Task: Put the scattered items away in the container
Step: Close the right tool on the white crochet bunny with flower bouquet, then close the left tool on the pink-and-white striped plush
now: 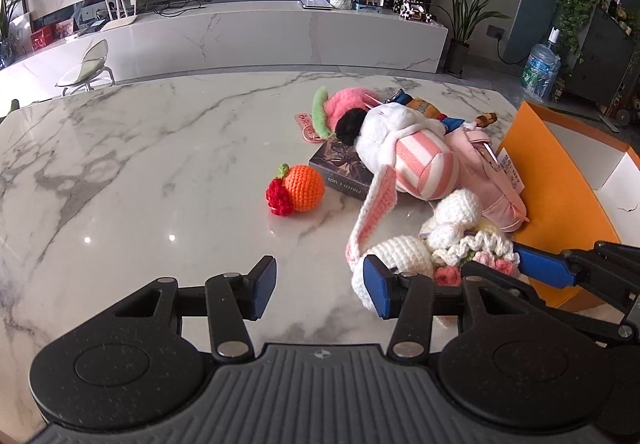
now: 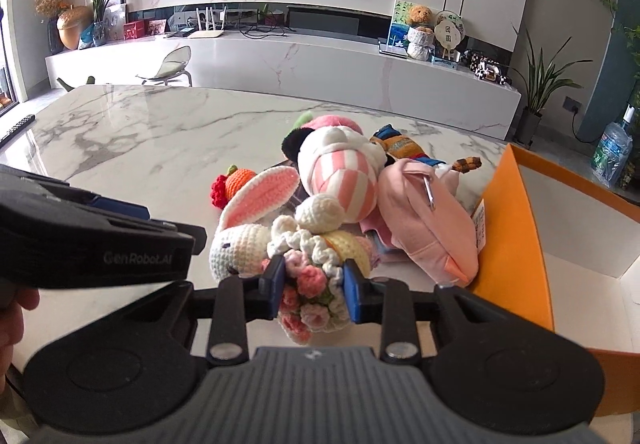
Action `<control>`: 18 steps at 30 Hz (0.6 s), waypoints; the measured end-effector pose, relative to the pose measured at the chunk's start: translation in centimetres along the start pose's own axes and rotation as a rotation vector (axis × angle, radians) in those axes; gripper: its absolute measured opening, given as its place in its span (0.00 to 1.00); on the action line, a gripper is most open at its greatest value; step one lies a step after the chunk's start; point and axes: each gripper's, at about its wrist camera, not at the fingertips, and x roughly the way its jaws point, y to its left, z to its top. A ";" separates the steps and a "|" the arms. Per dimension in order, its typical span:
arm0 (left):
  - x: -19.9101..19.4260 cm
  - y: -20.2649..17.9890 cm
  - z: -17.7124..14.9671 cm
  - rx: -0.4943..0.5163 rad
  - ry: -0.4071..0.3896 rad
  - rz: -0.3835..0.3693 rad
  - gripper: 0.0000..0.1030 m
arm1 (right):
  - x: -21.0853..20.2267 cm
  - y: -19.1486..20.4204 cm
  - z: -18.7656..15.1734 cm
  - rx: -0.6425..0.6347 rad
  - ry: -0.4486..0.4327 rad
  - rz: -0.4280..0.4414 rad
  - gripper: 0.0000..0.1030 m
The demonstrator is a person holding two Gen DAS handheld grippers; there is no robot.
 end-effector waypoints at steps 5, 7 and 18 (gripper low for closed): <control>-0.1 -0.9 0.5 -0.002 -0.010 -0.051 0.63 | -0.9 -1.2 -1.0 0.018 0.004 -0.060 0.32; 0.5 -1.4 1.2 0.009 -0.010 -0.064 0.66 | -0.8 -1.5 -1.1 0.023 0.003 -0.063 0.32; 4.9 -4.3 4.9 0.061 0.001 -0.101 0.71 | 2.2 -2.3 0.0 -0.005 -0.004 -0.028 0.32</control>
